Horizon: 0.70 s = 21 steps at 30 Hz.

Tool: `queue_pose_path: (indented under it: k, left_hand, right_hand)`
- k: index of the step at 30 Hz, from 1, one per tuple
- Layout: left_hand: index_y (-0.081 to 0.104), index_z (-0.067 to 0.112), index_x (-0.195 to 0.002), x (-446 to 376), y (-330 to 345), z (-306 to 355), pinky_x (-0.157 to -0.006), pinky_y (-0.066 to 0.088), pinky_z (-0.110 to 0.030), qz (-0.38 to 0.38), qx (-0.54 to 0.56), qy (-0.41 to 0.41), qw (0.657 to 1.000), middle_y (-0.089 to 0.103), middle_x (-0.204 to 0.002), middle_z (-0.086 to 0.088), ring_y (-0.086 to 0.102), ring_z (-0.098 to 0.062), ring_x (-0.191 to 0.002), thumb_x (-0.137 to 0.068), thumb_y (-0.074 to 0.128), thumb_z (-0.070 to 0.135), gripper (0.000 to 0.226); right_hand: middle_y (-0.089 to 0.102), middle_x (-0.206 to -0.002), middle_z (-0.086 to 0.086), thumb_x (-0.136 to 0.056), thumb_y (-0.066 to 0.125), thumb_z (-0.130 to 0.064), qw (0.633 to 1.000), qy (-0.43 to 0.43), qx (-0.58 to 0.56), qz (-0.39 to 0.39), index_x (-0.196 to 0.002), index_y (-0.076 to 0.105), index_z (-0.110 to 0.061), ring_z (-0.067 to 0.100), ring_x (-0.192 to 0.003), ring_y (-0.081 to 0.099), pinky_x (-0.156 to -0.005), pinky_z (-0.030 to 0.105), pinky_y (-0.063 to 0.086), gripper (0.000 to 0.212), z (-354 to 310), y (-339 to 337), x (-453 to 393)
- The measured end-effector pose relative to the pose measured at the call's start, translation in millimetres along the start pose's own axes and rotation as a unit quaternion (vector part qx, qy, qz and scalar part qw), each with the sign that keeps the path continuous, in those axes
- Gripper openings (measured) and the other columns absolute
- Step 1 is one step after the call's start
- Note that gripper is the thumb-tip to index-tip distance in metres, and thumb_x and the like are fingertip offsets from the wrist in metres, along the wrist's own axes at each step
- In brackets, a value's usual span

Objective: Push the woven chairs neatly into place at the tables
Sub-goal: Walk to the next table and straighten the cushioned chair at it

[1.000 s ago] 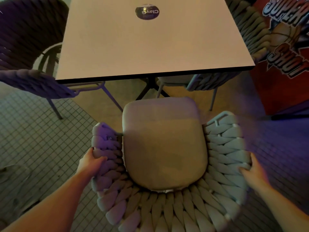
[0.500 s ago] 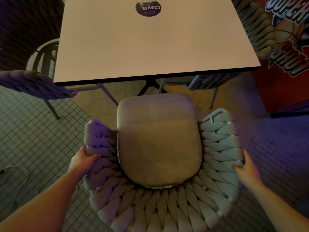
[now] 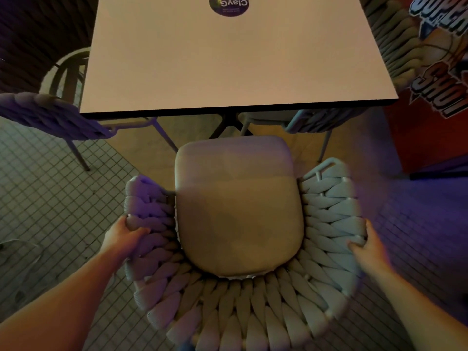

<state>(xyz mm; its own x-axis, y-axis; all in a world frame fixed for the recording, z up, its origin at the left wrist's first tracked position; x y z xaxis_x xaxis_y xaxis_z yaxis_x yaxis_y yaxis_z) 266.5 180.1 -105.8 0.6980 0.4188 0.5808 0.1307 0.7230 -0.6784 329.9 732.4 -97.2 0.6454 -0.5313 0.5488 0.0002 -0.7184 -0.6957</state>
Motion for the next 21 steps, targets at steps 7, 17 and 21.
queue_pose_path:
  k: [7, 17, 21]
  left_hand:
    - [0.059, 0.016, -0.114, 0.9, -3.7, 2.0, -0.085, 0.053, -0.045, -0.013, 0.002, -0.012, 1.000, 0.068, -0.107, -0.014, 0.063, -0.033, -0.096, -0.071, 0.078, 0.032, 0.050]
    - [0.058, 0.014, -0.117, 0.7, -1.6, 2.9, -0.075, 0.050, -0.038, -0.011, 0.008, -0.017, 1.000, 0.068, -0.106, -0.014, 0.062, -0.031, -0.092, -0.072, 0.078, 0.029, 0.052]
    - [0.057, 0.013, -0.118, 1.1, -3.4, 3.7, -0.080, 0.052, -0.043, -0.022, 0.005, -0.020, 1.000, 0.068, -0.106, -0.015, 0.063, -0.033, -0.095, -0.071, 0.079, 0.028, 0.054]
  right_hand:
    - [0.046, -0.145, 0.017, -0.082, 0.068, -0.004, 1.000, 0.017, -0.005, -0.002, -0.152, 0.020, -0.018, 0.035, -0.130, 0.047, -0.109, 0.052, 0.035, 0.086, -0.6, 2.2, 0.8]
    - [0.042, -0.147, 0.019, -0.085, 0.065, -0.006, 1.000, 0.025, 0.008, 0.013, -0.152, 0.016, -0.016, 0.038, -0.133, 0.042, -0.107, 0.047, 0.032, 0.084, 0.1, 3.5, 1.9]
    - [0.044, -0.146, 0.017, -0.086, 0.064, -0.007, 1.000, 0.020, 0.002, 0.009, -0.153, 0.015, -0.017, 0.037, -0.130, 0.044, -0.105, 0.046, 0.034, 0.084, 0.0, 3.1, 3.8]
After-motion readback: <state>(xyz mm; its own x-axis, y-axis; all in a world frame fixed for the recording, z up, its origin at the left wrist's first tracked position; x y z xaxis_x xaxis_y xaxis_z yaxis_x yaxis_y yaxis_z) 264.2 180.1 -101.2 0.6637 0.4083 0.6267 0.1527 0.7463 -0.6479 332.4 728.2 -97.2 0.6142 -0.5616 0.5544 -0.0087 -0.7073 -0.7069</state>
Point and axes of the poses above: each hand's wrist, its own x-axis away from the middle knuckle, its own y-axis out of the palm, z = x × y, the point moved 1 cm from there along -x, towards the middle knuckle
